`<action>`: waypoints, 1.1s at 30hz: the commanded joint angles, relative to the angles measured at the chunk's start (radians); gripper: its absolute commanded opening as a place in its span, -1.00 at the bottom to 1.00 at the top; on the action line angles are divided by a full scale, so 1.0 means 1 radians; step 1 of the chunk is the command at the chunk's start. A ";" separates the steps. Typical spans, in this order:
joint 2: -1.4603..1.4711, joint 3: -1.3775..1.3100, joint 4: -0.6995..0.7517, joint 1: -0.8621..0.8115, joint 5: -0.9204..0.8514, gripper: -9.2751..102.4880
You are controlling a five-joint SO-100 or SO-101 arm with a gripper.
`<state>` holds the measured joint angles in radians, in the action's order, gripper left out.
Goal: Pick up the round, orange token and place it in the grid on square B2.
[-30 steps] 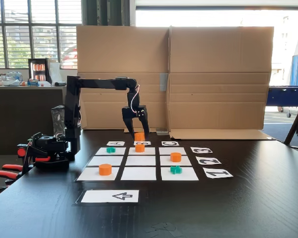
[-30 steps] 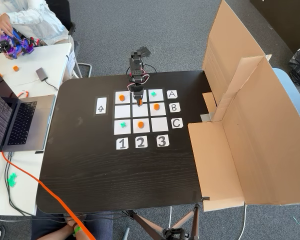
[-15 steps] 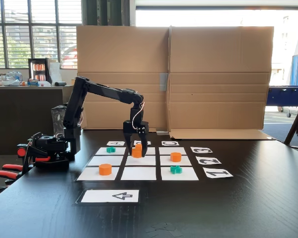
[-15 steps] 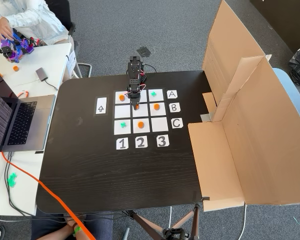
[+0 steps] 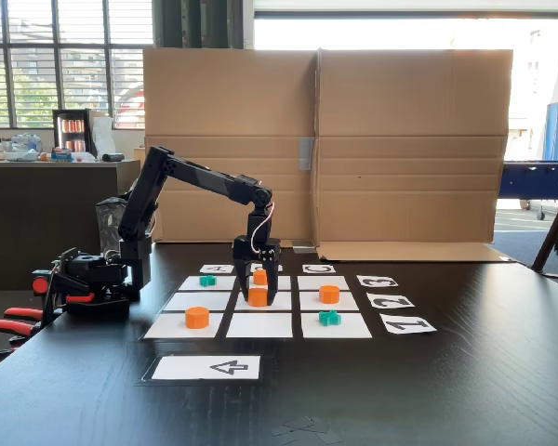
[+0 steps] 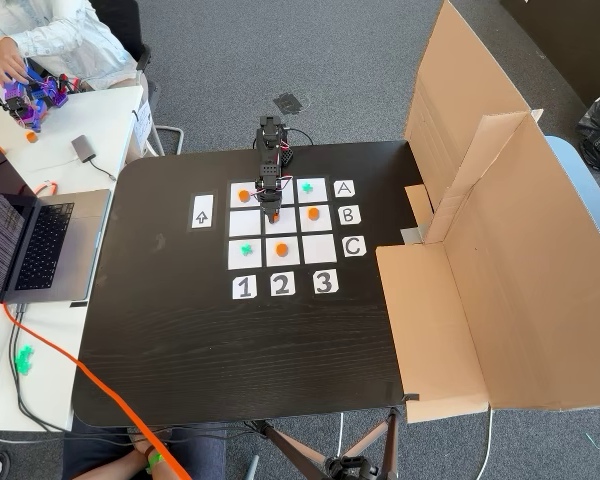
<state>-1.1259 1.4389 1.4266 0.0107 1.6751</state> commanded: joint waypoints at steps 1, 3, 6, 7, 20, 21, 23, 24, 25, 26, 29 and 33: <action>-0.003 -0.015 0.003 0.012 0.009 -0.23; -0.008 -0.003 0.006 0.017 0.009 -0.14; -0.034 0.025 0.028 0.029 0.009 0.03; -0.049 0.038 0.035 0.034 0.009 0.10; -0.627 0.267 0.046 -0.037 -0.077 0.55; -0.692 0.273 0.044 -0.064 -0.092 0.54; -0.810 0.276 0.032 -0.135 -0.118 0.47; -0.861 0.272 0.023 -0.178 -0.124 0.40; -0.911 0.268 0.021 -0.221 -0.143 0.34; -0.954 0.261 0.015 -0.270 -0.164 0.22; -1.054 0.244 -0.021 -0.442 -0.264 -0.35; -1.163 0.279 -0.163 -0.749 -0.290 -0.58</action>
<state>-2.2181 1.7181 1.3392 -0.5921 1.4113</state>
